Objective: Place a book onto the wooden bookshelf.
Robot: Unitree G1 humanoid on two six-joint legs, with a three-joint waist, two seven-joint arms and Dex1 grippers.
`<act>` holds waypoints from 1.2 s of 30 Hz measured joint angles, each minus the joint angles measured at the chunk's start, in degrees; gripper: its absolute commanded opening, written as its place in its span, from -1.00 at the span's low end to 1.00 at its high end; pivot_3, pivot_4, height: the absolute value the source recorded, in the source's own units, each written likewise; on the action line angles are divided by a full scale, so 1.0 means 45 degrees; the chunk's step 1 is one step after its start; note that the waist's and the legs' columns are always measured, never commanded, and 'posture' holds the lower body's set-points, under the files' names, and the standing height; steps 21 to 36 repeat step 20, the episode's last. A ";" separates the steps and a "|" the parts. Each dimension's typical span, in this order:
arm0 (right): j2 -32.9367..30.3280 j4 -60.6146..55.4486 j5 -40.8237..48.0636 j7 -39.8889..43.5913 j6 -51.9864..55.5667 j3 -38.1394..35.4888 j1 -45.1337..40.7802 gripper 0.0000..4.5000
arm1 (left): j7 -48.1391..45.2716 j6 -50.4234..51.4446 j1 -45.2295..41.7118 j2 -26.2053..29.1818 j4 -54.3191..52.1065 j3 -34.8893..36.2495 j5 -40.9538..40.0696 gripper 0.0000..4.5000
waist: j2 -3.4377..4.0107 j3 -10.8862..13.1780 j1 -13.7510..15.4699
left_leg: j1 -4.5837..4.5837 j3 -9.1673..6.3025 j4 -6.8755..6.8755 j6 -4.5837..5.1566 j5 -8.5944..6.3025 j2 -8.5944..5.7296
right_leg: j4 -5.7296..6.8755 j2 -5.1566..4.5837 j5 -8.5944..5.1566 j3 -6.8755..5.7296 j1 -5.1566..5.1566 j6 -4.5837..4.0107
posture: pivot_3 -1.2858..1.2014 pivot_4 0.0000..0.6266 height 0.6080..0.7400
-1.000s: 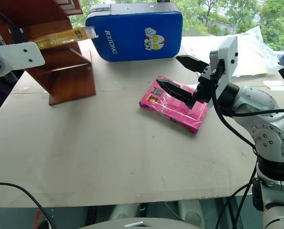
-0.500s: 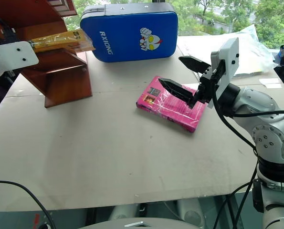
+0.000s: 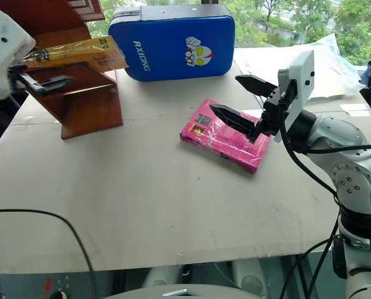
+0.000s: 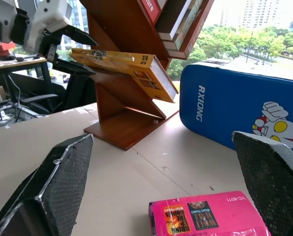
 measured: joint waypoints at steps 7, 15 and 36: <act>-0.0652 0.0917 -0.2095 0.1363 -0.1698 -0.0077 0.3426 1.00 | 0.1343 0.2752 0.2295 -0.4018 -0.3840 0.0705 -0.3070 0.99 | 0.0007 -0.0015 0.0048 | 0.0060 -0.0029 0.0036 0.0000 -0.0001 0.0002 | -0.0005 -0.0011 -0.0001 -0.0003 0.0085 0.0001 | 0.03 -0.52 1.00; -0.0320 0.4365 -0.5312 0.3290 -0.6321 -0.0070 0.7755 1.00 | 0.5024 -0.2334 1.0687 -0.8596 -0.4459 -0.0965 -0.2045 0.99 | 0.0000 -0.0037 0.0082 | 0.0269 0.0036 -0.0044 0.0003 -0.0007 0.0036 | -0.0021 -0.0013 -0.0009 0.0119 0.0203 -0.0018 | 0.03 -0.52 1.00; 0.0118 0.5012 -0.5791 0.3906 -0.7940 -0.0186 0.8723 1.00 | 0.5108 -0.5452 1.2037 -0.8798 -0.3449 -0.1000 -0.1976 0.99 | 0.0027 -0.0059 0.0210 | 0.0326 0.0076 -0.0001 0.0005 -0.0005 0.0059 | -0.0018 0.0004 -0.0038 0.0127 0.0252 -0.0046 | 0.03 -0.52 1.00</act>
